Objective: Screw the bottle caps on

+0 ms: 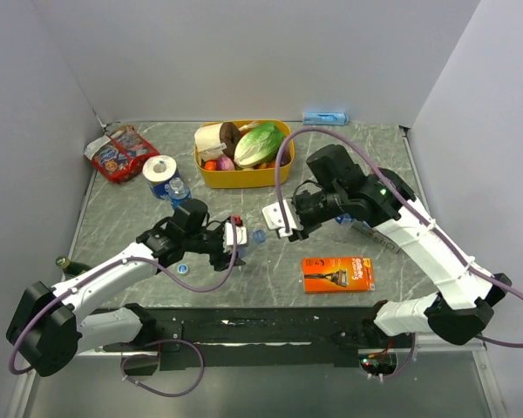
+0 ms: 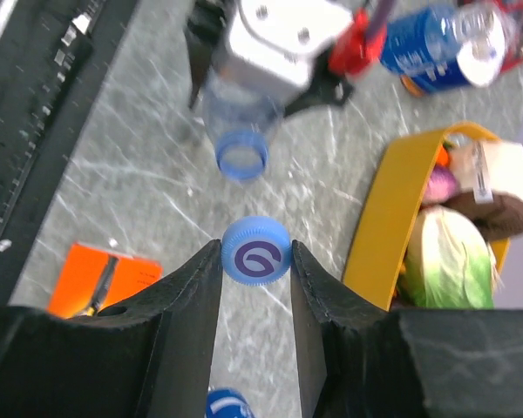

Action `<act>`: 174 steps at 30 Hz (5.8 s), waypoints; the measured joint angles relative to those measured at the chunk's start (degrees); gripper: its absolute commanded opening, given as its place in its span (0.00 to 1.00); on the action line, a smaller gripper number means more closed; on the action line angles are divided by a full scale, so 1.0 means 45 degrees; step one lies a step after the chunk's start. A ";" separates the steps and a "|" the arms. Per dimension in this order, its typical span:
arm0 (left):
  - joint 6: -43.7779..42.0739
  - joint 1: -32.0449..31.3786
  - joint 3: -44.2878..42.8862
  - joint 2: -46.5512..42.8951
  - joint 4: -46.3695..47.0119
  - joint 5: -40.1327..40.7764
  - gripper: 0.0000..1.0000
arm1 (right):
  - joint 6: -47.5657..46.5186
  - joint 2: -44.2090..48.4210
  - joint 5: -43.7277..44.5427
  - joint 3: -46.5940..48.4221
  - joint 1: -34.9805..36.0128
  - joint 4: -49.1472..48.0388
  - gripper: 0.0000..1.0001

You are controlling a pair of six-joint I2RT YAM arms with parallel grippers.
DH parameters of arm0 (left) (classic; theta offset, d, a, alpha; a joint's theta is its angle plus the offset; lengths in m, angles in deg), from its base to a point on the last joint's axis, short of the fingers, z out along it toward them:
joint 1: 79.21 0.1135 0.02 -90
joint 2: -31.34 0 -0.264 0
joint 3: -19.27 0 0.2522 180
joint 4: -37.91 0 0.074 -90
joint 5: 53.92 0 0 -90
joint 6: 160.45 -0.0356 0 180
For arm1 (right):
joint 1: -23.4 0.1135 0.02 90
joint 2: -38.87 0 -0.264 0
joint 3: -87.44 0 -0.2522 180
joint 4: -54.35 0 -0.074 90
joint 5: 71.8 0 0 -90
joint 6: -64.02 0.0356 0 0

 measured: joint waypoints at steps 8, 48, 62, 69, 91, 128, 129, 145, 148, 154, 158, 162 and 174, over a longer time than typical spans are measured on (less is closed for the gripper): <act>0.0005 -0.0146 -0.0500 -0.0005 0.0029 -0.0058 0.01 | 0.0627 -0.0233 0.0010 0.0170 0.1287 -0.0039 0.32; 0.2696 -0.0117 0.1112 -0.1933 0.2628 0.0024 0.01 | 0.2793 -0.2191 -0.0291 0.1399 0.1205 -0.0845 0.31; 0.4741 -0.0199 0.2390 -0.2186 0.5396 0.1350 0.01 | 0.3973 -0.3342 -0.0374 0.2803 0.1015 -0.0374 0.31; 0.5260 -0.0262 0.2749 -0.2186 0.6169 0.2195 0.01 | 0.5051 -0.4172 -0.0330 0.3798 0.0908 0.0029 0.31; 0.5610 -0.0311 0.3521 -0.2132 0.7902 0.4459 0.01 | 0.7907 -0.6130 0.0393 0.6475 0.0840 0.0967 0.51; 0.3555 -0.0238 0.2550 -0.2691 0.5969 0.1724 0.01 | 0.2453 -0.0933 0.0505 0.4410 0.0743 0.1311 0.76; 0.3449 -0.0238 0.2453 -0.2686 0.5829 0.1588 0.01 | 0.1967 -0.0923 0.0457 0.4367 0.0840 0.1292 0.77; 0.2195 -0.0379 0.1632 -0.2346 0.4347 0.0525 0.01 | -0.2696 -0.1991 0.0136 0.3395 0.2001 0.1491 0.70; 0.2093 -0.0427 0.1588 -0.2331 0.4265 0.0515 0.01 | -0.3055 -0.2234 0.0073 0.3555 0.2021 0.1821 0.68; 0.1875 -0.0452 0.1501 -0.2268 0.4260 0.0520 0.01 | -0.3667 -0.2812 -0.0005 0.4027 0.2098 0.2132 0.65; 0.1826 -0.0457 0.1491 -0.2225 0.4245 0.0515 0.01 | -0.3944 -0.2963 0.0005 0.4041 0.2098 0.2176 0.61; 0.1826 -0.0471 0.1477 -0.2225 0.4240 0.0529 0.01 | -0.4109 -0.3177 0.0010 0.4260 0.2098 0.2307 0.55; 0.1841 -0.0452 0.1472 -0.2225 0.4231 0.0996 0.01 | -0.4027 -0.3570 0.0214 0.4551 0.2113 0.2798 0.36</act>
